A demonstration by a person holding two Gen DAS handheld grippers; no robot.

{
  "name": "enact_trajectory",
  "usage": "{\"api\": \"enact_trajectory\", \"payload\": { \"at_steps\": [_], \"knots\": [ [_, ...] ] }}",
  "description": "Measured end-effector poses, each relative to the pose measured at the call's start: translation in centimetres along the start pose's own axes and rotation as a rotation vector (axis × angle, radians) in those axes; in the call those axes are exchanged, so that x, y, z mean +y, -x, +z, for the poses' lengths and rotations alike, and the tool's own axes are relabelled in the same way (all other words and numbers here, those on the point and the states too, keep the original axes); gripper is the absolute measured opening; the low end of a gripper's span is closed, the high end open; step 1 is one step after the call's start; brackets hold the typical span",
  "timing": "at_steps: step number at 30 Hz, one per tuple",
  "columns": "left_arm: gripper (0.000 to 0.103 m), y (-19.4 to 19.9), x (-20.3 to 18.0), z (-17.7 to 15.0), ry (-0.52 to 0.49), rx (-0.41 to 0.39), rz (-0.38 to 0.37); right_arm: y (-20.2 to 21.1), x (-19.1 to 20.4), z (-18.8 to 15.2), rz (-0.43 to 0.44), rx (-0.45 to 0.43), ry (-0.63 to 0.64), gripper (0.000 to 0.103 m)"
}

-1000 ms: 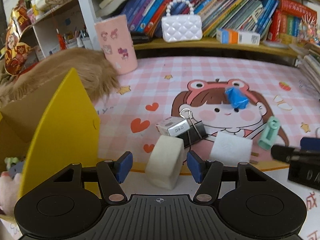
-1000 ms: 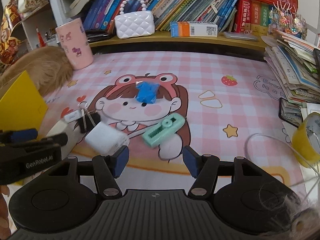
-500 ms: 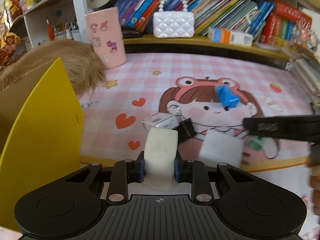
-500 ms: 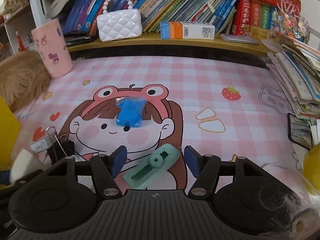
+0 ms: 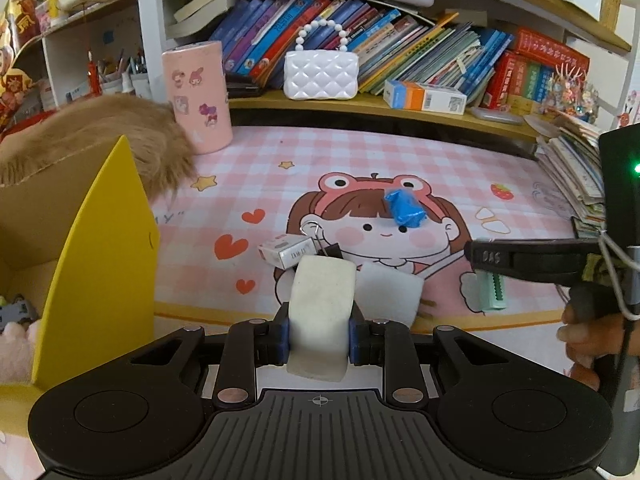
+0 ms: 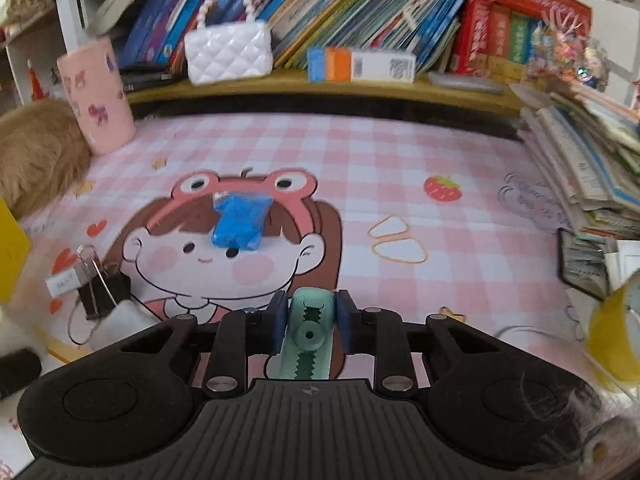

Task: Organize objects
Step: 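Grasp the white eraser with the left tool while the right tool grasps the mint-green tape dispenser, then carry the white eraser with the left tool while the right tool carries the tape dispenser to the box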

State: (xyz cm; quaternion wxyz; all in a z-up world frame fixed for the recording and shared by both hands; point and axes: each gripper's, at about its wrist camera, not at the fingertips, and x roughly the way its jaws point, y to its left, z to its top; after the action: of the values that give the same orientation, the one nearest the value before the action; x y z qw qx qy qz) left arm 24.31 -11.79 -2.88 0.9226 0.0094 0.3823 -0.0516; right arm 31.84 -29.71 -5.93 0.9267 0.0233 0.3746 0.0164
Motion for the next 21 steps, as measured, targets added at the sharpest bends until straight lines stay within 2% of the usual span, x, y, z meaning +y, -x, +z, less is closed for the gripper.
{"api": "enact_trajectory", "payload": {
  "at_steps": [10, 21],
  "knots": [
    [0.024, 3.0, 0.5, -1.7, 0.008, -0.020, -0.049, 6.2, 0.8, -2.1, 0.052, -0.015, -0.016, 0.023],
    [0.024, 6.0, 2.4, -4.7, 0.027, 0.003, -0.101, 13.0, 2.9, -5.7, 0.091, -0.012, -0.068, 0.023]
  ]
}}
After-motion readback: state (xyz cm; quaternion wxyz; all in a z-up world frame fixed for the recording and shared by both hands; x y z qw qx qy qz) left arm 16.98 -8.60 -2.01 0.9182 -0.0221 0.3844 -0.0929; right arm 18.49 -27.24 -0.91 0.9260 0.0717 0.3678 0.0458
